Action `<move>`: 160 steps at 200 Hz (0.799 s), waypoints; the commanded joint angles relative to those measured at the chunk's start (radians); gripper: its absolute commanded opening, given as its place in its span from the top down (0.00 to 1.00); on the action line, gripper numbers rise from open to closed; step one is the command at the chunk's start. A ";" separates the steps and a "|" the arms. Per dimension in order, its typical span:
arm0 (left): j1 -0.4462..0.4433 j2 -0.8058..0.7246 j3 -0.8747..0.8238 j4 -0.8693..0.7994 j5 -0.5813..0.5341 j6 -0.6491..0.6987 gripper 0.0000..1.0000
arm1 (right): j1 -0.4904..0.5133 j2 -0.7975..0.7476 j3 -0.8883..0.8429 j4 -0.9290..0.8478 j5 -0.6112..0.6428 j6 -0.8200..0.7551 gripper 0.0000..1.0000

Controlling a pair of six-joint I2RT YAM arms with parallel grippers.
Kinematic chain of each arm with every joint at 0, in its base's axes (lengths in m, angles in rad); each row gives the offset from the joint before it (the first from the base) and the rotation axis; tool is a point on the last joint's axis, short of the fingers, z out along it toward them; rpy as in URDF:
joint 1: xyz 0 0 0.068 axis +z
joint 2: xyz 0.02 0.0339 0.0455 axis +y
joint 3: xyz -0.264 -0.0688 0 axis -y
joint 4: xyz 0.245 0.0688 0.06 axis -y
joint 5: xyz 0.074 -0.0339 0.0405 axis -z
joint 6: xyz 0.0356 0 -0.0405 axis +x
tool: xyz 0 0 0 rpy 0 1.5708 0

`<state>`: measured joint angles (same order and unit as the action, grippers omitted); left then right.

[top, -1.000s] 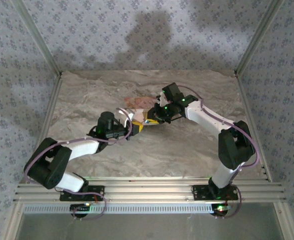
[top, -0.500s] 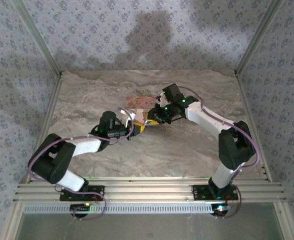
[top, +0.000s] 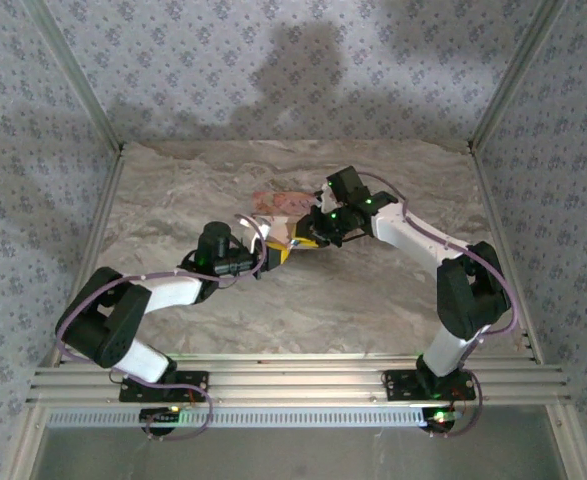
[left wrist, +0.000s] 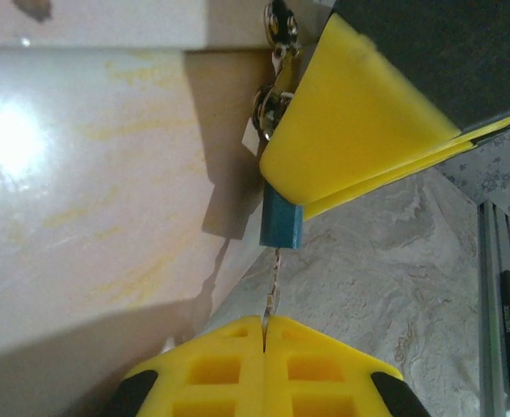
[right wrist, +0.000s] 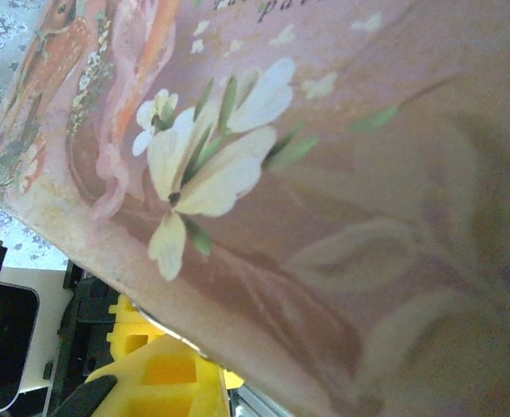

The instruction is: Unlock the padlock with the key

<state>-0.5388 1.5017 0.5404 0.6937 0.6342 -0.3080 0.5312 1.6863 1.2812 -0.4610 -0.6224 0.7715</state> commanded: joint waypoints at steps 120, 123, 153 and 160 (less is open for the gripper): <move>-0.009 -0.018 -0.023 0.073 -0.031 -0.029 1.00 | 0.014 -0.049 -0.007 0.086 -0.034 0.023 1.00; -0.009 -0.018 -0.023 0.075 -0.031 -0.029 1.00 | 0.014 -0.048 -0.006 0.085 -0.034 0.023 1.00; -0.016 -0.018 -0.022 0.085 -0.030 -0.035 1.00 | 0.020 -0.040 -0.002 0.089 -0.033 0.026 1.00; -0.016 -0.019 -0.022 0.087 -0.030 -0.036 1.00 | 0.021 -0.038 -0.002 0.090 -0.031 0.026 1.00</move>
<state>-0.5449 1.4998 0.5152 0.7197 0.6041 -0.3347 0.5400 1.6863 1.2716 -0.4366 -0.6205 0.7982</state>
